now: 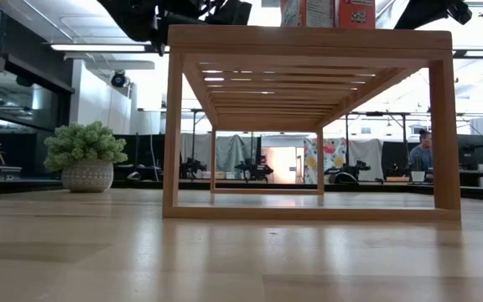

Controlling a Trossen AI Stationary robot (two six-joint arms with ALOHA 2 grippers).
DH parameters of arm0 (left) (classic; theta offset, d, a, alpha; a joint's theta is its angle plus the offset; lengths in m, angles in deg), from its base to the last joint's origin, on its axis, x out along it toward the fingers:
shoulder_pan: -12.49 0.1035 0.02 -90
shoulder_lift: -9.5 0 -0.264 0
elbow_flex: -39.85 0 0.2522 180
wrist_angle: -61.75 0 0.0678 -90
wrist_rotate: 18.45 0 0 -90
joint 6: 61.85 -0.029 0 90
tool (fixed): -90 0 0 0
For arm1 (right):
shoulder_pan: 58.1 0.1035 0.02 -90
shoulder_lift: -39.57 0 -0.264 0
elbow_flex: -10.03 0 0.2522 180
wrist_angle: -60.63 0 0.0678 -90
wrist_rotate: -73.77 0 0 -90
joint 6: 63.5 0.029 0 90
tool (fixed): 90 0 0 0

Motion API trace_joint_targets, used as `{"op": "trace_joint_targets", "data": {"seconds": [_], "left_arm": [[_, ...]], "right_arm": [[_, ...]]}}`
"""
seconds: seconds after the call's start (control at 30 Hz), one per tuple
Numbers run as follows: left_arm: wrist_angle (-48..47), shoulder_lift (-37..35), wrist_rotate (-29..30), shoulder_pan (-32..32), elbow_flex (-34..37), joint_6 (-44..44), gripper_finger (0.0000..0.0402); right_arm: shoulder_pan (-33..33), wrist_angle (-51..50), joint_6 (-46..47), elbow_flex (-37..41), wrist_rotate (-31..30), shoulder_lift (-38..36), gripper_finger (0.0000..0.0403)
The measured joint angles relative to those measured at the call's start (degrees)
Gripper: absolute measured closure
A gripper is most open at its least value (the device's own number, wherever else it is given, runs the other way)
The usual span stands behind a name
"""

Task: Stack cereal on shelf
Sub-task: Put the red cereal box on the shelf aligned with the other red cereal box

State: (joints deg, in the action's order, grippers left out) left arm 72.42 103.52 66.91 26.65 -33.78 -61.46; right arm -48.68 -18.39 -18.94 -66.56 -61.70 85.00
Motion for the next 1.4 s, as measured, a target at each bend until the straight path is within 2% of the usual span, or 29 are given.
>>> {"op": "trace_joint_targets", "data": {"seconds": [0.27,0.8,1.07,1.4], "left_arm": [[3.16,0.00,-2.16,0.51,0.00,0.02,0.0402],[5.96,0.00,-2.29,0.50,0.00,-2.06,0.0401],[7.60,0.00,-0.34,1.06,0.00,-3.04,0.0401],[4.37,-0.83,1.32,3.21,0.07,-4.62,0.0402]], "right_arm": [[-0.02,0.27,0.28,0.00,-0.02,0.00,0.0403],[-0.02,3.60,-1.34,0.00,-0.06,-0.02,0.0403],[-0.02,7.37,-4.72,0.00,0.04,0.00,0.0403],[-0.02,9.33,-7.58,0.00,0.58,-0.02,0.0403]]}}
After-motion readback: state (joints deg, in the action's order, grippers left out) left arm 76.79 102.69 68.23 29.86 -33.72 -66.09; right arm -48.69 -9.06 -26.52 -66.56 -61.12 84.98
